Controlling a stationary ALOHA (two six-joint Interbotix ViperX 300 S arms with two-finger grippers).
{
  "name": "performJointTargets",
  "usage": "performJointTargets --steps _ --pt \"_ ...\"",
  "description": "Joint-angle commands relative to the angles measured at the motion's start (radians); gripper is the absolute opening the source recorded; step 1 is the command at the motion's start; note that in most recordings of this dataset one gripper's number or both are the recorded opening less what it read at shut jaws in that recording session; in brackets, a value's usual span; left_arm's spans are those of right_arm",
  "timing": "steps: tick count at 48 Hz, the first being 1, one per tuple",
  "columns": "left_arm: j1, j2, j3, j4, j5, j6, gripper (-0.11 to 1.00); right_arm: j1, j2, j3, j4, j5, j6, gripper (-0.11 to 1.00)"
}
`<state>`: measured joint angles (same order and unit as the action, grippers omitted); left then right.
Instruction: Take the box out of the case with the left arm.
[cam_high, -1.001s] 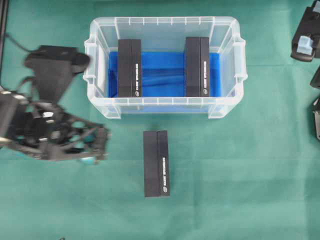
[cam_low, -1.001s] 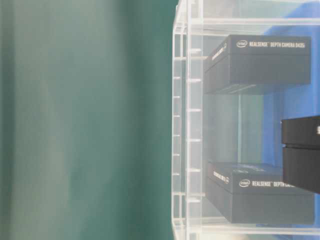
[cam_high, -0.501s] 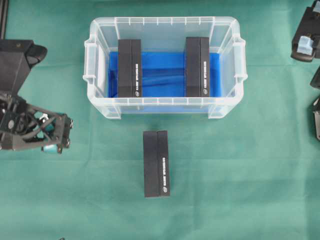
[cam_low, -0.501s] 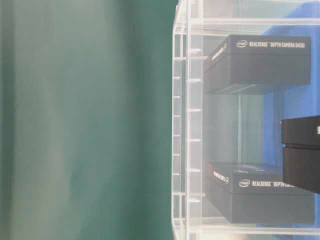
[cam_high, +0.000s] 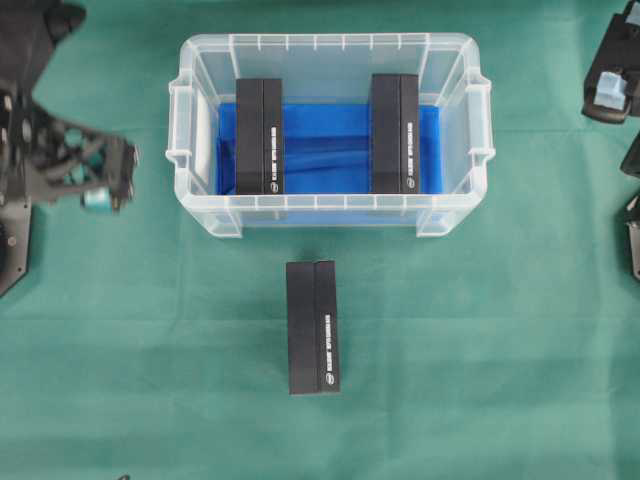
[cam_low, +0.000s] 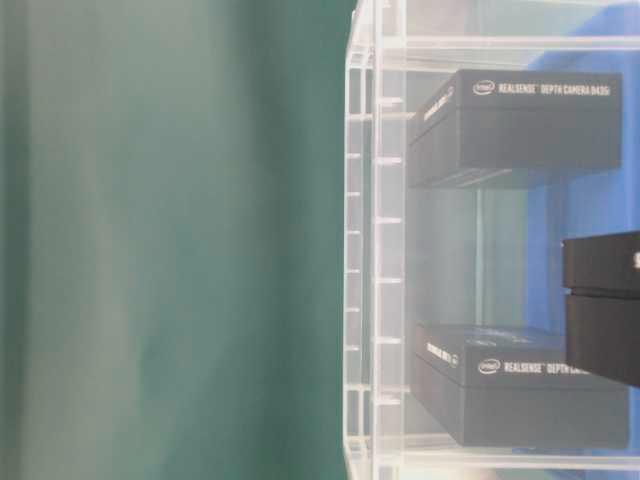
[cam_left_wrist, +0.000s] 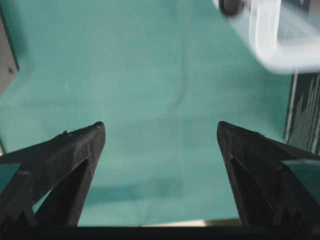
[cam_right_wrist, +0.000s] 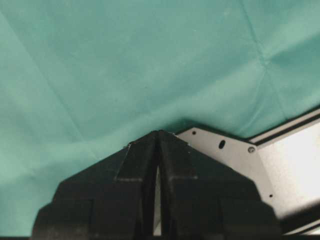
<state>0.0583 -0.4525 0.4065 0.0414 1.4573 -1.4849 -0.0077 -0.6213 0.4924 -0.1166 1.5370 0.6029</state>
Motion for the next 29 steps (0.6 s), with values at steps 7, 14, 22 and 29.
performJointTargets --steps 7,14,22,29 --pt "0.155 -0.009 -0.011 0.005 -0.002 0.120 0.91 0.000 -0.003 -0.017 -0.002 -0.003 0.002 0.00" --pt "0.218 -0.003 -0.014 0.005 -0.011 0.170 0.91 0.000 -0.003 -0.017 -0.002 0.000 0.002 0.00" --pt "0.247 0.000 -0.011 0.005 -0.025 0.207 0.91 0.000 -0.003 -0.017 -0.002 0.000 0.002 0.00" --pt "0.249 0.000 -0.011 0.005 -0.028 0.210 0.91 0.000 -0.003 -0.017 -0.002 0.000 0.002 0.00"
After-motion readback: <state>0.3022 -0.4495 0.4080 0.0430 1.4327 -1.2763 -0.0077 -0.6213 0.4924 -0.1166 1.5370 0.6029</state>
